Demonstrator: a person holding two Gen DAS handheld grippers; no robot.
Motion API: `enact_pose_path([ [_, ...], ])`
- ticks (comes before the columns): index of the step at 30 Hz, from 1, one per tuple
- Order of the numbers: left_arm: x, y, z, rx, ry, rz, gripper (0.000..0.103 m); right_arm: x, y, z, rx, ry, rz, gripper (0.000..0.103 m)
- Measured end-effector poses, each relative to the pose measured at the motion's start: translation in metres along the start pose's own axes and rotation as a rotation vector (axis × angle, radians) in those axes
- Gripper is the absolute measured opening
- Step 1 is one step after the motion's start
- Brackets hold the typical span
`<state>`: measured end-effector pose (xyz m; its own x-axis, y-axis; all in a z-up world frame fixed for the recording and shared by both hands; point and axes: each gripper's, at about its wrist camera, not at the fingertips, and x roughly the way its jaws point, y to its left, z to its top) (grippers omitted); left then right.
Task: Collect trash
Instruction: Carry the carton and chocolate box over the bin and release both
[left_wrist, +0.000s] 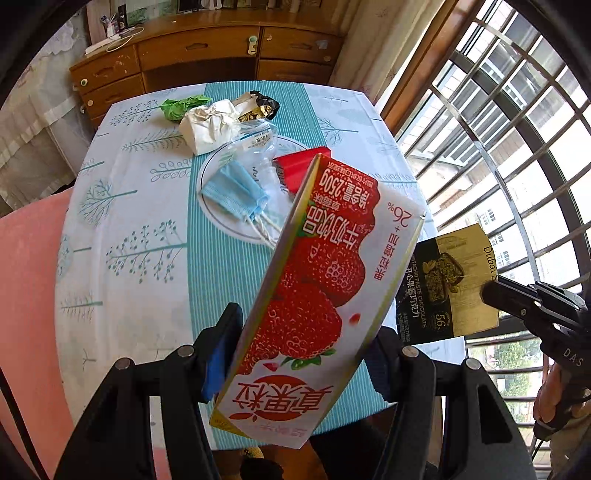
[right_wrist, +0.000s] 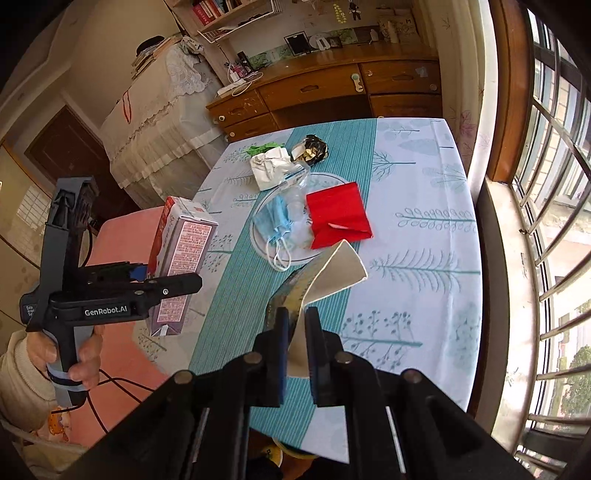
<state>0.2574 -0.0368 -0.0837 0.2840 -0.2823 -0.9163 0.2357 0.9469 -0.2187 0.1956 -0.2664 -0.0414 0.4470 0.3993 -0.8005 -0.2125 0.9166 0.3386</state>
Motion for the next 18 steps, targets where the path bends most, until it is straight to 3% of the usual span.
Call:
enact_pose_path([
  [8, -0.042, 0.027, -0.109, 0.095, 0.006, -0.060, 0.060, -0.028, 0.087, -0.100, 0.083, -0.072, -0.068, 0.008],
  [18, -0.040, 0.037, -0.214, 0.123, 0.102, -0.105, 0.060, -0.016, 0.142, -0.201, 0.149, 0.058, -0.135, 0.009],
])
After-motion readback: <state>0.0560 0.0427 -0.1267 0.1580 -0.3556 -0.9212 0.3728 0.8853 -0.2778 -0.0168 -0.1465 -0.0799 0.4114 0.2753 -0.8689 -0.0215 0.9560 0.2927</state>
